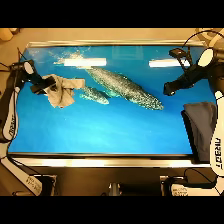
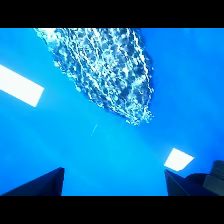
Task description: Fold the shirts.
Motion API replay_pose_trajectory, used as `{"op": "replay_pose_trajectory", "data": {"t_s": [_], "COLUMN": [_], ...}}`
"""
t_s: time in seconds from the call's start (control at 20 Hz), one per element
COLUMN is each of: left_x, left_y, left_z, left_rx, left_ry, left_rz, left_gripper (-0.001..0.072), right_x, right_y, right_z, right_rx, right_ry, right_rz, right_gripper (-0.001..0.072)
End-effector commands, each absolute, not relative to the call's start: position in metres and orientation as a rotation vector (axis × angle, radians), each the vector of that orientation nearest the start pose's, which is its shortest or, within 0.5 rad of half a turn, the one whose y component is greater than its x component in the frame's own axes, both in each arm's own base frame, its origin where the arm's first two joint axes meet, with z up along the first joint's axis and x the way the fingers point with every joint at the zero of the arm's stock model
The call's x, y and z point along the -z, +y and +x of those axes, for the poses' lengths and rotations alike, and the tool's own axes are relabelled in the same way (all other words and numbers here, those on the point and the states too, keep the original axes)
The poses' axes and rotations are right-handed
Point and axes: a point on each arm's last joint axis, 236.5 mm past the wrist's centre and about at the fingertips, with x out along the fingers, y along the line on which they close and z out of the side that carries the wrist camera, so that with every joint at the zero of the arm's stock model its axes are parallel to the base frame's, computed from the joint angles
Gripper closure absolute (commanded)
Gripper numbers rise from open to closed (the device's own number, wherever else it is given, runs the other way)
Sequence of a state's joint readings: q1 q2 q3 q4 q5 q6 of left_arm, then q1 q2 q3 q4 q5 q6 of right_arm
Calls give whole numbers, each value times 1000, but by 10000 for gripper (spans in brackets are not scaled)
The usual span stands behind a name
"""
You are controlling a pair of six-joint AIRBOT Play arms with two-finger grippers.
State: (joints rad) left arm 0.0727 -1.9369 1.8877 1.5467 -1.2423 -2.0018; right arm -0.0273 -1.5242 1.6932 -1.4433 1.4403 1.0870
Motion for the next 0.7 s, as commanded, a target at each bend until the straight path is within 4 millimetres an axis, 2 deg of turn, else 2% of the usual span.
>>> {"op": "replay_pose_trajectory", "data": {"t_s": [0.0, 0.05, 0.1, 0.15, 0.2, 0.25, 0.3, 0.35, 0.4, 0.45, 0.5, 0.55, 0.6, 0.65], "left_x": [73, 71, 65, 51, 28, -6, -47, -101, -162, -223, -287, -340, -386, -419], "left_y": [18, 9, 0, -11, -22, -36, -52, -73, -96, -117, -139, -157, -174, -187], "left_z": [544, 545, 548, 553, 559, 565, 568, 567, 561, 547, 523, 495, 460, 428], "left_rx": [-309, -290, -253, -196, -138, -68, 4, 79, 145, 201, 257, 311, 372, 427], "left_ry": [1292, 1293, 1286, 1262, 1217, 1148, 1069, 961, 823, 684, 539, 418, 314, 243], "left_rz": [-453, -463, -445, -394, -336, -270, -200, -133, -93, -75, -78, -84, -90, -96], "left_gripper": [253, 683, 680, 681, 681, 681, 682, 682, 682, 682, 681, 682, 681, 682], "right_x": [-80, -80, -81, -82, -82, -82, -83, -88, -98, -112, -135, -160, -193, -225], "right_y": [20, 21, 21, 21, 22, 22, 22, 22, 22, 21, 20, 17, 12, 5], "right_z": [446, 448, 451, 453, 453, 453, 451, 449, 448, 448, 451, 453, 452, 447], "right_rx": [-386, -387, -383, -381, -383, -383, -385, -385, -378, -366, -343, -318, -277, -231], "right_ry": [1216, 1209, 1197, 1186, 1184, 1185, 1187, 1181, 1156, 1115, 1039, 955, 858, 763], "right_rz": [-298, -295, -296, -295, -293, -294, -294, -299, -305, -313, -326, -350, -383, -413], "right_gripper": [45, 45, 45, 45, 45, 46, 47, 49, 67, 97, 97, 97, 97, 97]}}
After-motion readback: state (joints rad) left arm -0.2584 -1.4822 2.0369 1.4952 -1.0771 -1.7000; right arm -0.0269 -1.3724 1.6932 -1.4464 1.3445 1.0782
